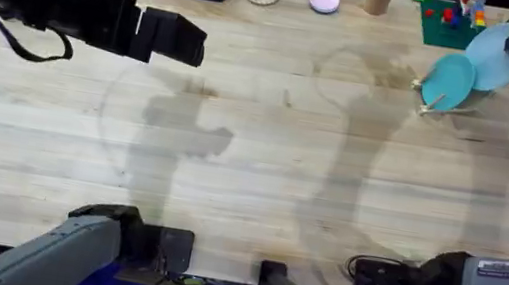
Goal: Pick up the plates from the table one by one and place each into a slot on the dish rack.
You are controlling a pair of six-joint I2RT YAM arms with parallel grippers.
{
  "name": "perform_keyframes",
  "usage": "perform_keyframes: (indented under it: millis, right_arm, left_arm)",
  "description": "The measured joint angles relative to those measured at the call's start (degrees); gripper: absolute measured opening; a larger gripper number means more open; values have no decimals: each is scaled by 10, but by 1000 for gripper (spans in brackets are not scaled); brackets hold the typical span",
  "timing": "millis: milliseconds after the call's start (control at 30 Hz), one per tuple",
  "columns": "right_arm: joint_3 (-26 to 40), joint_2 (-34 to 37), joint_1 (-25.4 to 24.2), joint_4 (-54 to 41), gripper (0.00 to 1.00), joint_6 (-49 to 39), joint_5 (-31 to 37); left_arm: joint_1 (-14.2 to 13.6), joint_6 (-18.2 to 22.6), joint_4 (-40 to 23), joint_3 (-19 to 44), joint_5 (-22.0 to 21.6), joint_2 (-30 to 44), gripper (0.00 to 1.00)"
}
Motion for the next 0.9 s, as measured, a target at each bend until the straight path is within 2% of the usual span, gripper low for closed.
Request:
perform_keyframes:
  millis: [400, 900]
  right_arm:
    - [0, 44, 0, -1, 29, -4, 0]
    - [0, 45, 0, -1, 29, -4, 0]
  left_arm:
    - [0, 0, 0, 0, 0, 0, 994]
    - [0, 0, 3, 0, 0, 0, 994]
